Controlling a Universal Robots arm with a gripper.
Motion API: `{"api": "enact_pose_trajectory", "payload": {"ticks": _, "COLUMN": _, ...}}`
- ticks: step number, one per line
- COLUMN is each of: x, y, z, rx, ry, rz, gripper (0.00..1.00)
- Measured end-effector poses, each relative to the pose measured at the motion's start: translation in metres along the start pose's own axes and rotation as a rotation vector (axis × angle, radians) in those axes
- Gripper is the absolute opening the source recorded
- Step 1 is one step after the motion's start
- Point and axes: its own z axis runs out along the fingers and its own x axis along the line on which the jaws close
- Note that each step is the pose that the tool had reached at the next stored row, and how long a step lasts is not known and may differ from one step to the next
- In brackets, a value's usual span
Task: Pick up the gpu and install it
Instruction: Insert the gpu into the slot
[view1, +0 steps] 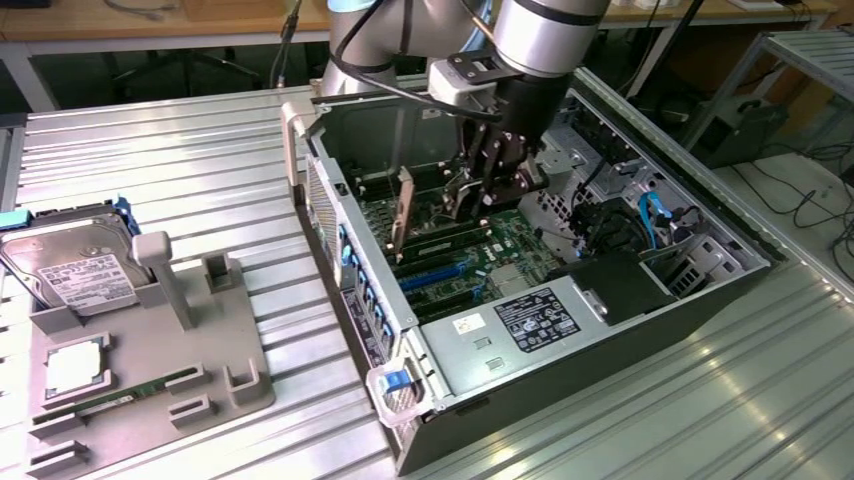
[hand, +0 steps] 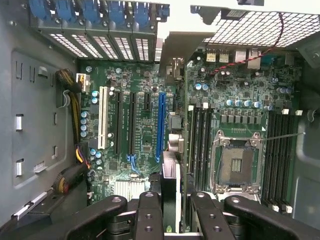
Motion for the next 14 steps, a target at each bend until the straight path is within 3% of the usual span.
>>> {"api": "enact_pose_trajectory", "payload": {"ticks": 14, "x": 0.0, "y": 0.0047, "z": 0.0083, "rx": 0.0, "ry": -0.0001, "rz": -0.004, "gripper": 0.27}}
